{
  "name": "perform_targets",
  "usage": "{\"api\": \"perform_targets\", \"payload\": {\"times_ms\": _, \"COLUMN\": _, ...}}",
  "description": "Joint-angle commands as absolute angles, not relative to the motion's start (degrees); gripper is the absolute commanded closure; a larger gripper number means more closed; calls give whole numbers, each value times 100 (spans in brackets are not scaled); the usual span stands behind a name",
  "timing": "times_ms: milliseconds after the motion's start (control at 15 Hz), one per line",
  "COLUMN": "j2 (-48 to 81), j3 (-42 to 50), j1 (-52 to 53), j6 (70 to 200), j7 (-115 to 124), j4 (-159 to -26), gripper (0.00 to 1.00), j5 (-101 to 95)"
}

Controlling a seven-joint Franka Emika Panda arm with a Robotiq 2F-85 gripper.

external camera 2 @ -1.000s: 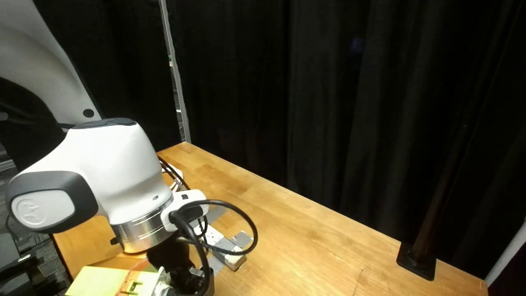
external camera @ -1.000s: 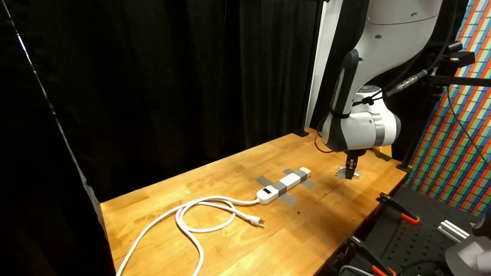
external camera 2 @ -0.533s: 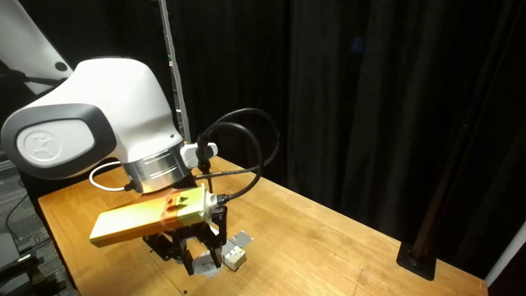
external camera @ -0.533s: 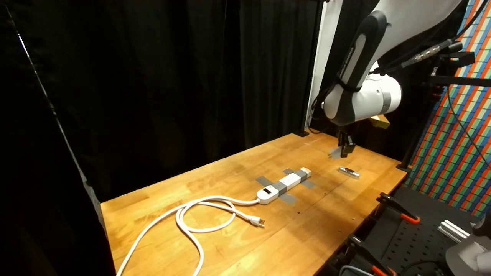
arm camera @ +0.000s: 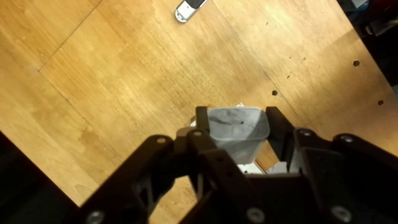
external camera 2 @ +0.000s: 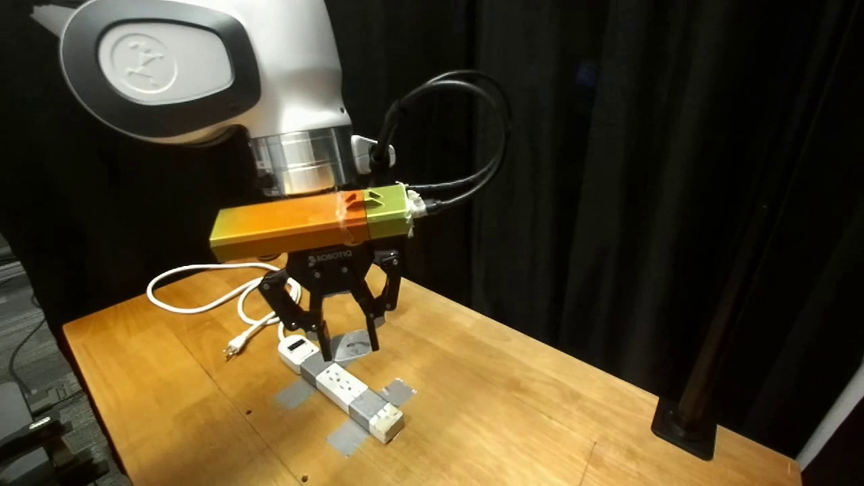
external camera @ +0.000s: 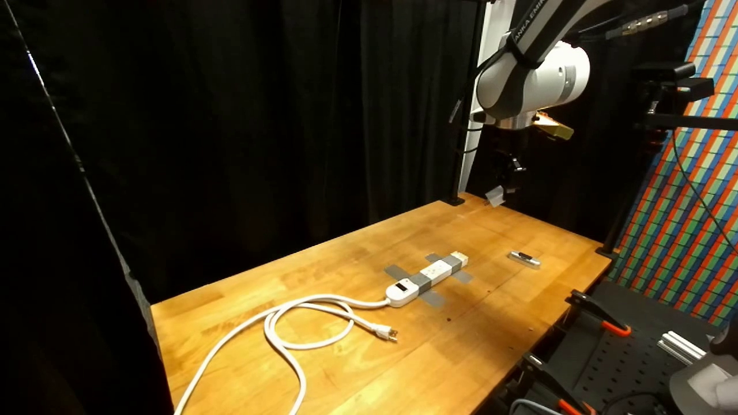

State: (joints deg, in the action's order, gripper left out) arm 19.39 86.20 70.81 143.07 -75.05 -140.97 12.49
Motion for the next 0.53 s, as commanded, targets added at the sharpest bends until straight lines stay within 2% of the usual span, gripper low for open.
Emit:
{"api": "perform_targets", "payload": {"times_ms": 0, "j2": 1939, "j3": 8608, "j1": 7080, "j6": 14315, "j7": -7505, "j4": -14148, "gripper": 53, "j5": 1249}}
{"api": "perform_targets", "payload": {"times_ms": 200, "j2": 1939, "j3": 8605, "j1": 7076, "j6": 14321, "j7": -7505, "j4": -14222, "gripper": 53, "j5": 1249}}
{"api": "perform_targets", "payload": {"times_ms": 267, "j2": 2286, "j3": 8575, "j1": 7119, "j6": 14708, "j7": -7118, "j4": -14280, "gripper": 78, "j5": 1363}}
{"api": "perform_targets", "payload": {"times_ms": 467, "j2": 2840, "j3": 8318, "j1": 6978, "j6": 15004, "j7": -6535, "j4": -14170, "gripper": 78, "j5": 1271}}
